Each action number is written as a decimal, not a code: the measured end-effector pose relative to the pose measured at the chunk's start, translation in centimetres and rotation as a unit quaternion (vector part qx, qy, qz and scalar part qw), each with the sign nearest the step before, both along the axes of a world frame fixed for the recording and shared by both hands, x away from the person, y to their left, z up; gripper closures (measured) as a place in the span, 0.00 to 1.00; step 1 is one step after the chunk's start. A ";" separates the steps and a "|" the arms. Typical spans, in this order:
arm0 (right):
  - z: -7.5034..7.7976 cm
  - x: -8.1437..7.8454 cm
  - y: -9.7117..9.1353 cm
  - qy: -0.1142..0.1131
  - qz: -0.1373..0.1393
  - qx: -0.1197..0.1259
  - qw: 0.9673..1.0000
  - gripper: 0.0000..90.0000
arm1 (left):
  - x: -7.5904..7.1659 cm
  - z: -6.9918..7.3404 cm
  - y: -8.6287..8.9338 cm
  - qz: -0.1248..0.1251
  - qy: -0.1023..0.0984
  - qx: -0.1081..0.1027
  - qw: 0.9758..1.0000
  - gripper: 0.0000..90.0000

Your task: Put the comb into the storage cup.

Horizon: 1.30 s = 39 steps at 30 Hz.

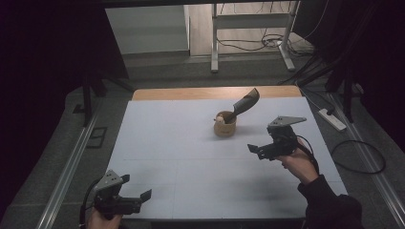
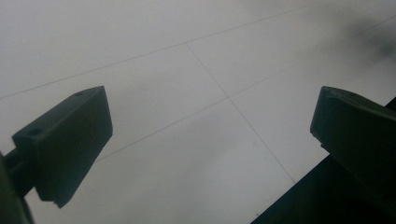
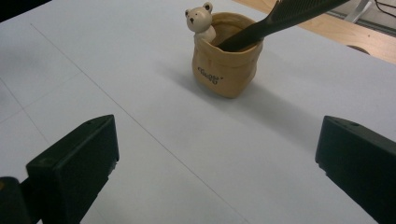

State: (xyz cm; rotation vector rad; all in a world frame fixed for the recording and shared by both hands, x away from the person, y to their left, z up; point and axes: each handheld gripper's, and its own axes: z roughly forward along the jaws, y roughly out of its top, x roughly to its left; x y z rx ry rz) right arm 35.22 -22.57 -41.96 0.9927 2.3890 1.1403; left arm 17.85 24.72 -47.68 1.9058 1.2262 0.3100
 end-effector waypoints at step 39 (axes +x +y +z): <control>-1.0 -3.9 -3.9 -0.004 -0.020 -0.016 1.000 0.00 | 0.1 0.0 0.1 0.002 0.003 -0.006 1.000 0.00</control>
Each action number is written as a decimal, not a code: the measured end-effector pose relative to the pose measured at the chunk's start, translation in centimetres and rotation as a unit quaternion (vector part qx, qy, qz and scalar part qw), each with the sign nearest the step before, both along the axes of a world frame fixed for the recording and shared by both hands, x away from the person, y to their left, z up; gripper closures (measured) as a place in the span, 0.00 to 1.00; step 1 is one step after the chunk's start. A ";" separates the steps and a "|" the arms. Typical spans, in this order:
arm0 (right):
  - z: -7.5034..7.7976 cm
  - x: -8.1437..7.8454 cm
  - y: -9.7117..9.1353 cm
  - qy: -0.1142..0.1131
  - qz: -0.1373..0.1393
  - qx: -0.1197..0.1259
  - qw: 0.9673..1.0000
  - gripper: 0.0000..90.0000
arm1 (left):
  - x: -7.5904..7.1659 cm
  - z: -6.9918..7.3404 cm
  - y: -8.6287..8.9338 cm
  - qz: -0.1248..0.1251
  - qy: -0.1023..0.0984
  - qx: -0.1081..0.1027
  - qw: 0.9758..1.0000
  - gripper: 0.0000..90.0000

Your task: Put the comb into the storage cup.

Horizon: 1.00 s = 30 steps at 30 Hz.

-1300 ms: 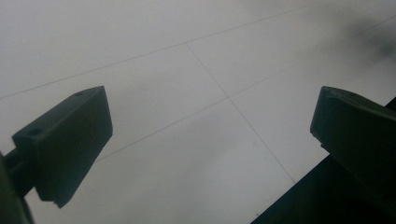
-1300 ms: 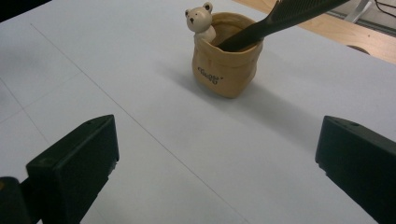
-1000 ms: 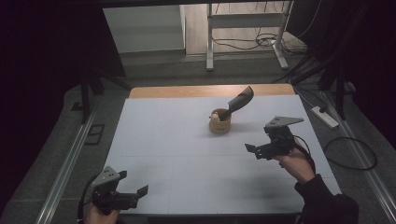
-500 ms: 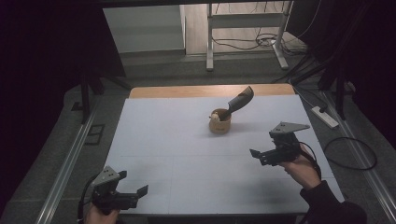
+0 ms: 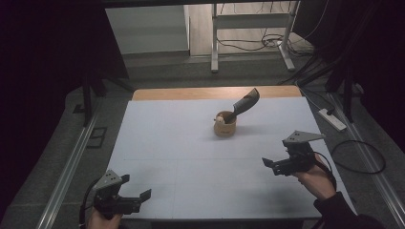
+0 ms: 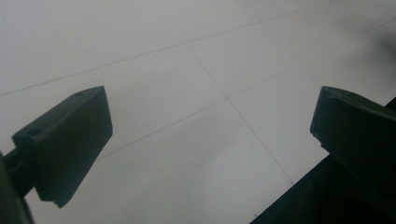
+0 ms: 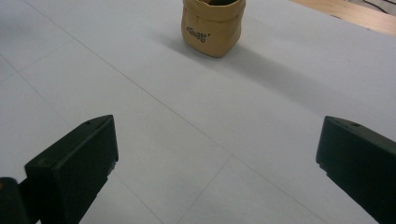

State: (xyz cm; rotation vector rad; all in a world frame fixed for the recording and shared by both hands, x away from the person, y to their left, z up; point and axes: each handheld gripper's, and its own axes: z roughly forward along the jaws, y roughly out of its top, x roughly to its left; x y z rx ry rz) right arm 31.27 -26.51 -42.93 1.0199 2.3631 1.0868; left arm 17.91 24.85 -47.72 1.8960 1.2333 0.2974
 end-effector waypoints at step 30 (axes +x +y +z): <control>-0.6 -2.6 -3.3 0.005 -0.032 -0.004 0.999 0.00 | 0.0 0.0 0.1 0.001 0.001 -0.004 1.000 0.00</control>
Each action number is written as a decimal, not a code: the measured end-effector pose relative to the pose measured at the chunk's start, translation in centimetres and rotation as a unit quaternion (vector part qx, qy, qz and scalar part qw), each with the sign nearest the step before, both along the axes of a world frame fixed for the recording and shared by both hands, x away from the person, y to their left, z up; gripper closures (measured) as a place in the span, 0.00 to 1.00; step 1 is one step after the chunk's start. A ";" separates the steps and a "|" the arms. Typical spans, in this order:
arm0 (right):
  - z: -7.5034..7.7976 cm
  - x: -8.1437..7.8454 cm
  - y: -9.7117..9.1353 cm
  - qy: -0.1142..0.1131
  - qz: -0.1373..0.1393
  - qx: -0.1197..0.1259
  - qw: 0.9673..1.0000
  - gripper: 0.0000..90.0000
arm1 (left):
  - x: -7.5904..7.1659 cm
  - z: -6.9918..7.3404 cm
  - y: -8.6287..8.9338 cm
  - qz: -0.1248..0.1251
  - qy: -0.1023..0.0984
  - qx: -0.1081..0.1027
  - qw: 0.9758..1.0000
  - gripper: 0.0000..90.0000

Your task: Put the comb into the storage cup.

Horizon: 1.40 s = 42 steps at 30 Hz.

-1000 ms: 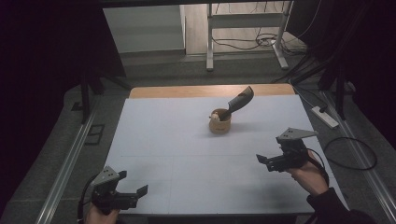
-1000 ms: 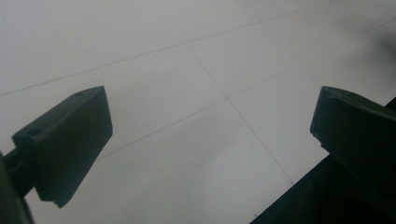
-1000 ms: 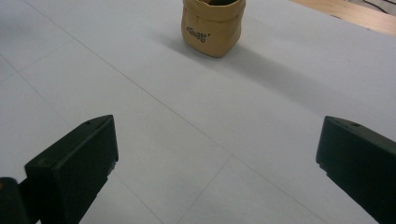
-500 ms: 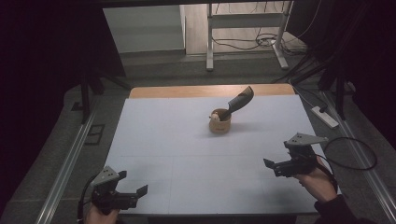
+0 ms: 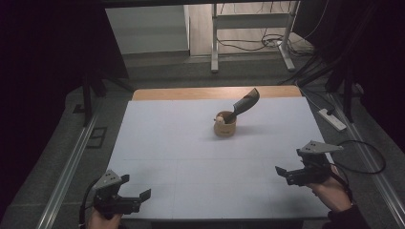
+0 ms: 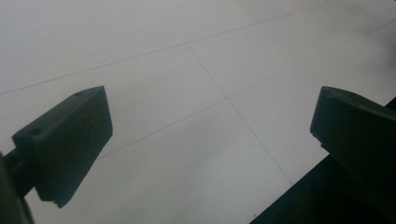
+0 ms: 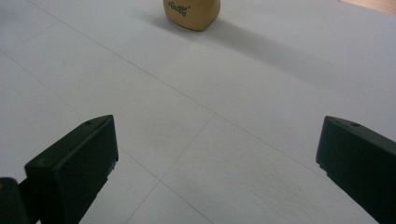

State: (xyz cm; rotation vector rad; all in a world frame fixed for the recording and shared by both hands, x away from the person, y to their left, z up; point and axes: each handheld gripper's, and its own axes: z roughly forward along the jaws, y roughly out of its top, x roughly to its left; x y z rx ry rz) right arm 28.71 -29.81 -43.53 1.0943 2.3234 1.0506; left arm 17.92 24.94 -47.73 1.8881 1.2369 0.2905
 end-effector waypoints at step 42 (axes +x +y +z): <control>-0.8 -3.6 -4.9 0.002 -0.059 -0.024 0.998 0.00 | 0.0 0.0 0.1 0.003 0.001 -0.006 1.000 0.00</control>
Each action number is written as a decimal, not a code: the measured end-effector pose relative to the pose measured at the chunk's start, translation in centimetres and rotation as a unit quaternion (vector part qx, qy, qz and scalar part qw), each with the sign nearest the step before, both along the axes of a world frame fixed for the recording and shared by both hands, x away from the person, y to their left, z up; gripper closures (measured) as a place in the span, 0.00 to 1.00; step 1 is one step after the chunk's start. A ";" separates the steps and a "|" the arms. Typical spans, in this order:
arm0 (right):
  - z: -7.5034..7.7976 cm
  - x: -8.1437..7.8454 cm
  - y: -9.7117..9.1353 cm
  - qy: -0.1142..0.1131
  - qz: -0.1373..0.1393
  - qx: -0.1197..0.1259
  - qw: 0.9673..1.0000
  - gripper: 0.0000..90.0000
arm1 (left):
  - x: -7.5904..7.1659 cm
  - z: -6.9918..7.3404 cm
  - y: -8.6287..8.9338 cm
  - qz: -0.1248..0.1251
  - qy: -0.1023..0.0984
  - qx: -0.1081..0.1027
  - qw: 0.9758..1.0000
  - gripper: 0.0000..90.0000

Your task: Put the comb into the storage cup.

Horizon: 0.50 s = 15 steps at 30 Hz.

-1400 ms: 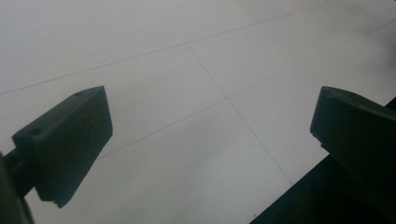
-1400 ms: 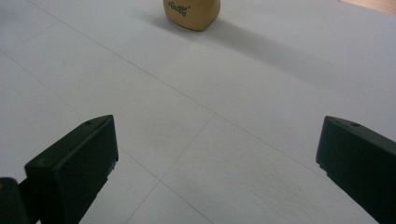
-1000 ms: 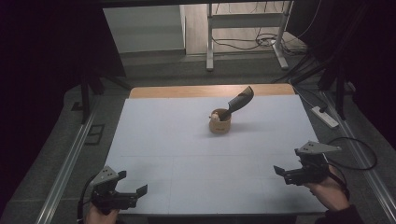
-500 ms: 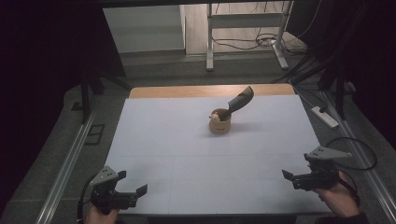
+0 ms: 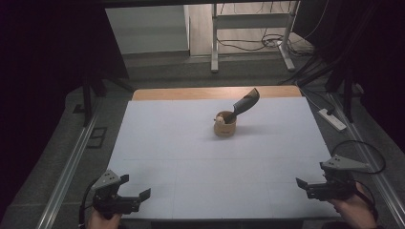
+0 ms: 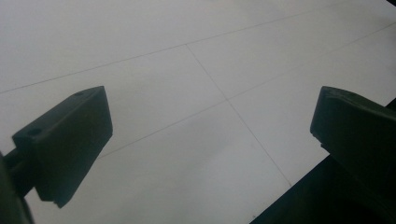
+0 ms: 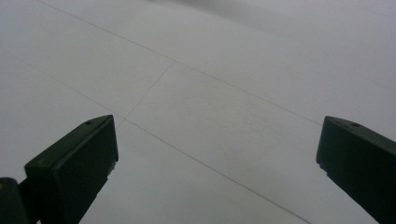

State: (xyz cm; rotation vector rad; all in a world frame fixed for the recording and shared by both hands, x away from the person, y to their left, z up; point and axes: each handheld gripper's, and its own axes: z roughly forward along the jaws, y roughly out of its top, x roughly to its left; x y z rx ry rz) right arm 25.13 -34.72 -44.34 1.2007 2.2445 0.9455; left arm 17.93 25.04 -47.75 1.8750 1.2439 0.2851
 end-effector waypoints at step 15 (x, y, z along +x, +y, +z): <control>-0.4 -1.0 -1.4 0.003 -0.021 -0.012 1.000 0.00 | 0.0 0.0 0.0 0.001 0.001 -0.001 1.000 0.00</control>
